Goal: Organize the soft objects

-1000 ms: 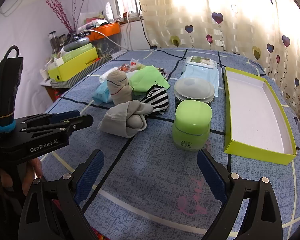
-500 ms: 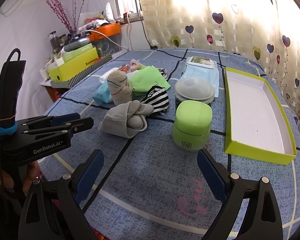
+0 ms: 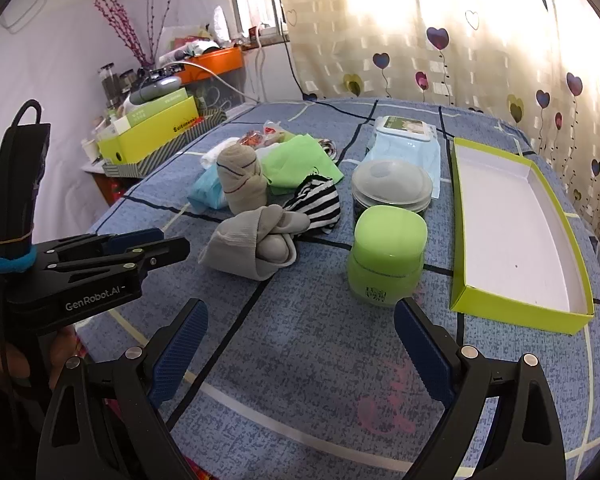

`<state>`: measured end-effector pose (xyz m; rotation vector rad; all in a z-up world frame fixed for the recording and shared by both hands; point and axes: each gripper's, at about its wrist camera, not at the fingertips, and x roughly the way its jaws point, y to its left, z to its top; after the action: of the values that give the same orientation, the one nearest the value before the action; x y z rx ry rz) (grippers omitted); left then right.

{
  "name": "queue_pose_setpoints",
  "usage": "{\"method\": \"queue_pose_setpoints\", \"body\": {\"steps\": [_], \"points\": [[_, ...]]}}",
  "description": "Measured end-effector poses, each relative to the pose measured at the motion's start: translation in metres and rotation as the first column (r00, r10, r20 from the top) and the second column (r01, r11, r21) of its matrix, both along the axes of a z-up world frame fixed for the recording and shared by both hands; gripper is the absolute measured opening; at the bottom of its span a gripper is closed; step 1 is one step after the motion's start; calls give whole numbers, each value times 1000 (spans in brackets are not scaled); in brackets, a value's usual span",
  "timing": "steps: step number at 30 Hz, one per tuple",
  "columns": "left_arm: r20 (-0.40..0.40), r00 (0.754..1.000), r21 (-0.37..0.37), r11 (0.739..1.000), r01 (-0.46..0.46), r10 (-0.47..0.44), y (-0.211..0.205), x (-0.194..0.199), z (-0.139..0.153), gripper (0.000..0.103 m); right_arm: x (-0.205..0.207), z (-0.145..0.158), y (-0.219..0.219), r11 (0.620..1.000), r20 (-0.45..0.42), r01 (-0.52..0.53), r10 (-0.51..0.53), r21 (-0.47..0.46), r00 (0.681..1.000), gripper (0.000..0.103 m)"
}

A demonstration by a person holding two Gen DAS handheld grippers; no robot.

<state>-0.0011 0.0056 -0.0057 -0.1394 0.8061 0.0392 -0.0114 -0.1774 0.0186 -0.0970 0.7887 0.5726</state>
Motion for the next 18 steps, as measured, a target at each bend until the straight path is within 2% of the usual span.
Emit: {"method": "queue_pose_setpoints", "body": {"steps": [5,12,18], "points": [[-12,1000,-12,1000,3,-3,0,0,0,39,1,1,1,1000,0,-3,3,3,1000,95],[16,1000,20,1000,9,-9,-2,2,1,39,1,1,1,1000,0,-2,2,2,1000,95],[9,1000,14,1000,11,-11,-2,4,-1,39,2,0,2,1000,-2,-2,2,3,1000,95]]}}
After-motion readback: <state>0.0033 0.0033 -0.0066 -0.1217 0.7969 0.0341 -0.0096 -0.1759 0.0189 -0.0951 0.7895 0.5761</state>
